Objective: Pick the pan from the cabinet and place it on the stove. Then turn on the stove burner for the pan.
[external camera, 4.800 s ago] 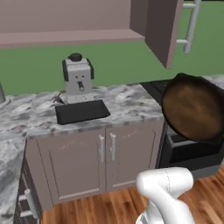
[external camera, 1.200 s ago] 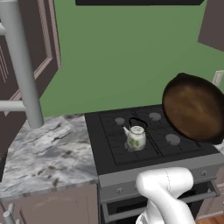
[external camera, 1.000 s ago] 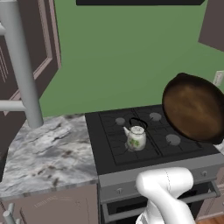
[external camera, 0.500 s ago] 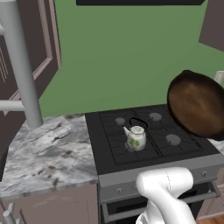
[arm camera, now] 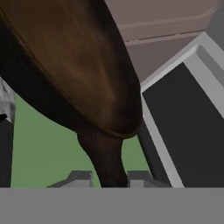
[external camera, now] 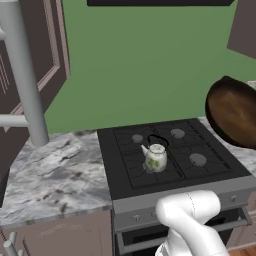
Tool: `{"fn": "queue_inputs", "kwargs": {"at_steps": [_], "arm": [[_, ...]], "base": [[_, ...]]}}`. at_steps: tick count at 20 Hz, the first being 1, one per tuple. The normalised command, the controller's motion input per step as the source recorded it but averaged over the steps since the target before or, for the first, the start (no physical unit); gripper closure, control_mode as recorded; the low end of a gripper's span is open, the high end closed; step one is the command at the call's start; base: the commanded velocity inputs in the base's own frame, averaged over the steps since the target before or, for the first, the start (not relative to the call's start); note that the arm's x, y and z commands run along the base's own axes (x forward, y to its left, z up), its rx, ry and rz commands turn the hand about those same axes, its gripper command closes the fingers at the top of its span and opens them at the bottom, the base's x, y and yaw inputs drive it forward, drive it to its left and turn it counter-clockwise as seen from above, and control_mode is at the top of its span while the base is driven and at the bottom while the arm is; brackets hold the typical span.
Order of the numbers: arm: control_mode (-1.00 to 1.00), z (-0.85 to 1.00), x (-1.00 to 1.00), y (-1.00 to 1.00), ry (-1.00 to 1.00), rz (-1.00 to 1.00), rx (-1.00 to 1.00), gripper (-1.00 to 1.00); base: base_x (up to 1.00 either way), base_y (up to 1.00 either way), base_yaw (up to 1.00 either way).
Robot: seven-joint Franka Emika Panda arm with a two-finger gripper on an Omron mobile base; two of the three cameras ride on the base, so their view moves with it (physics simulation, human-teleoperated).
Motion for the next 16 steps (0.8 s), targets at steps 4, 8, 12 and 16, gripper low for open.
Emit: {"fn": "queue_inputs", "kwargs": {"at_steps": [4,8,12,16], "arm": [[-1.00,-0.26,0.20,-0.19,-0.01,-0.01,0.02,1.00],[-1.00,-0.31,0.17,-0.25,-0.03,0.00,0.02,1.00],[-1.00,-0.39,0.20,-0.19,-0.01,0.00,0.01,1.00],[-1.00,-0.58,0.17,-0.11,0.00,0.00,-0.01,1.00]], "base": [[0.00,0.00,0.00],[0.00,0.00,0.00],[0.00,0.00,0.00],[0.00,0.00,0.00]]}}
